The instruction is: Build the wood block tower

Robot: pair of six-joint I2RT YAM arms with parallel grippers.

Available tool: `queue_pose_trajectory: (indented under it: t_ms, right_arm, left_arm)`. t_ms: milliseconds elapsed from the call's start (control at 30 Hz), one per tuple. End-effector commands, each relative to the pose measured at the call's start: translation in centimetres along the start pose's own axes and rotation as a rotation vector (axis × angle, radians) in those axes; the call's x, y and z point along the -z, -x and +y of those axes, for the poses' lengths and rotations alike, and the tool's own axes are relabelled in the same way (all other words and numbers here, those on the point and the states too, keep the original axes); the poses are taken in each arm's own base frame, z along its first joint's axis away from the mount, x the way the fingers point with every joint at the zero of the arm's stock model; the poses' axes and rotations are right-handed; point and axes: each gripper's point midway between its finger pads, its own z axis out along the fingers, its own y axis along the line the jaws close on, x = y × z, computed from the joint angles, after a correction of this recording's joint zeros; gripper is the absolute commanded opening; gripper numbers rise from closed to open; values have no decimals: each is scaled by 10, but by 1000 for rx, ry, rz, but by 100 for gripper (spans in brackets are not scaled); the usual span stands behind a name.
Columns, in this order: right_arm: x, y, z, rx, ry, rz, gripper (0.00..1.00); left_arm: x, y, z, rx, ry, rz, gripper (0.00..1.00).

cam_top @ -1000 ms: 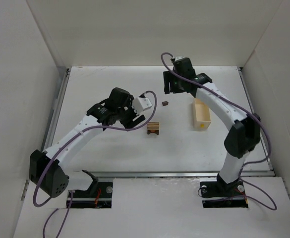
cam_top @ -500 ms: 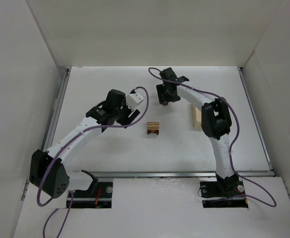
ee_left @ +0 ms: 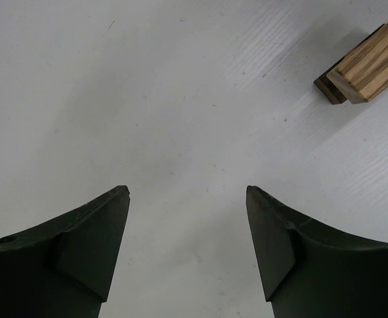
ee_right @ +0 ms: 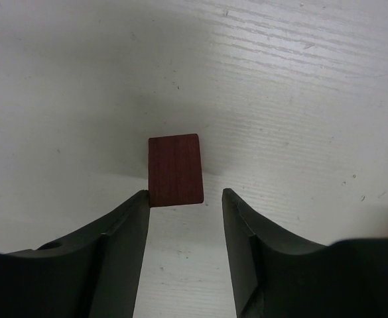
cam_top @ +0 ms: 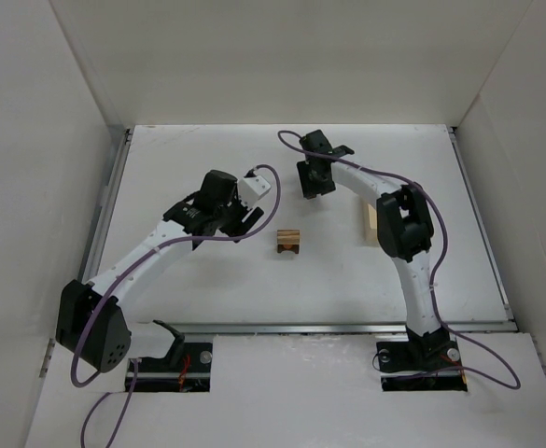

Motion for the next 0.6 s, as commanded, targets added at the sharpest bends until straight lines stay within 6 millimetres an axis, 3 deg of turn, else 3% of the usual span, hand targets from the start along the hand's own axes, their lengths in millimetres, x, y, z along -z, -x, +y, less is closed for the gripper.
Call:
queue_pose_trajectory:
  t_ms: [0,333,567]
  right_arm:
    - [-1,14,2,2,25,-43,53]
    - [-3,16,9,1,58,-47,50]
    - [-3,16,9,1,58,-47,35]
  left_arm:
    - [-1,1,1,14,10,-14,68]
    - [-2,1,0,4,2,-17,68]
    - [-4,0,-1,4,-1,-8,68]
